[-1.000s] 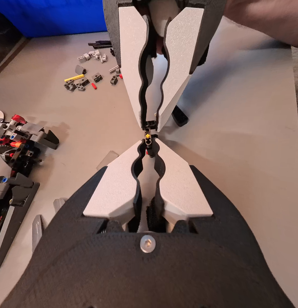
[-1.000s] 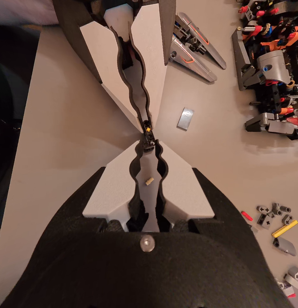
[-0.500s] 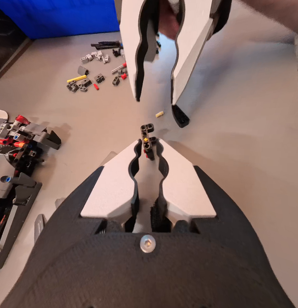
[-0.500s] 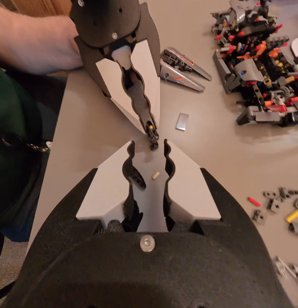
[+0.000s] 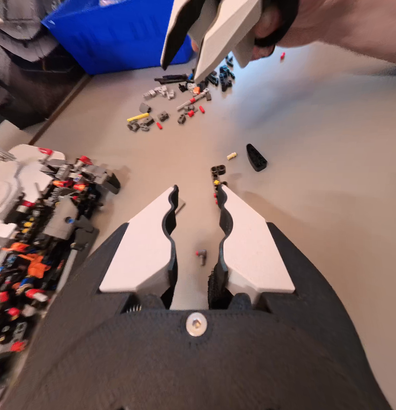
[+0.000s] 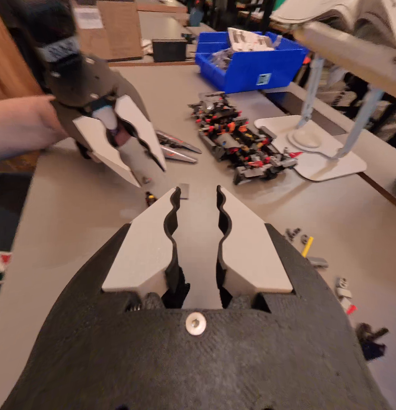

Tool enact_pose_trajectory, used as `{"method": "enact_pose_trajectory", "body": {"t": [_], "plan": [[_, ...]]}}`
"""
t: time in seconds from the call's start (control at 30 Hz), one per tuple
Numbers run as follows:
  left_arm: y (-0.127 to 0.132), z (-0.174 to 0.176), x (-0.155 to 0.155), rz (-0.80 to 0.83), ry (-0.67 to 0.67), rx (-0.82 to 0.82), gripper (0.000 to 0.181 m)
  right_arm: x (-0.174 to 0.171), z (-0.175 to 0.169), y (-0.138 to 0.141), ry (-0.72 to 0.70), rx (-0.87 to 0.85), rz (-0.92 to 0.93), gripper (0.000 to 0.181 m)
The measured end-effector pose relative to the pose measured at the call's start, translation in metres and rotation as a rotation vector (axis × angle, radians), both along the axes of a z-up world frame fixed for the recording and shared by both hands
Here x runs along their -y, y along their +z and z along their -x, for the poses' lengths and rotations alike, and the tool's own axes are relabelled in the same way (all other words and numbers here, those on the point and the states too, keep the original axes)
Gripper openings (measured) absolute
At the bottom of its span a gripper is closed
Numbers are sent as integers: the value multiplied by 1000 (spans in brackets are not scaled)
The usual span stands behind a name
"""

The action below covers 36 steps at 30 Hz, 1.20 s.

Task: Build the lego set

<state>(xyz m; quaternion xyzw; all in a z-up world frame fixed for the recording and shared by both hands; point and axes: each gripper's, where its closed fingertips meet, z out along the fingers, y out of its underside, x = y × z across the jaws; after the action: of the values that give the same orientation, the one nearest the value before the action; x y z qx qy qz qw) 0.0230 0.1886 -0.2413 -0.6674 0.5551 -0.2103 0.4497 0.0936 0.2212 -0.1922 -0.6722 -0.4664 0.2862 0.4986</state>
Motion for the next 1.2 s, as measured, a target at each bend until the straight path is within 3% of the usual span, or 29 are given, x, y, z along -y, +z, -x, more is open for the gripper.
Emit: {"method": "enact_pose_trajectory", "body": {"t": [0.2,0.33,0.4,0.47,0.57,0.77,1.0,1.07,1.2], "plan": [[34,26,-42,-227,-3,14,31,-35,-9,-2,-201,42,-253,40],[45,36,-69,-437,101,120,26,-40,-24,-19,-280,127,-343,46],[36,37,-69,-482,146,122,26,-44,-36,-19,-304,75,-324,47],[54,44,-70,-588,200,164,20,-47,-44,-19,-314,11,-252,47],[43,52,-80,-488,238,173,24,-48,-45,-21,-317,9,-252,50],[44,58,-80,-466,257,195,19,-46,-45,-25,-320,17,-238,51],[53,57,-76,-539,273,178,20,-45,-45,-20,-344,45,-289,54],[56,59,-80,-573,307,148,27,-47,-43,-22,-345,51,-278,56],[80,48,-69,-717,290,87,33,-47,-44,-18,-356,40,-276,56]]}}
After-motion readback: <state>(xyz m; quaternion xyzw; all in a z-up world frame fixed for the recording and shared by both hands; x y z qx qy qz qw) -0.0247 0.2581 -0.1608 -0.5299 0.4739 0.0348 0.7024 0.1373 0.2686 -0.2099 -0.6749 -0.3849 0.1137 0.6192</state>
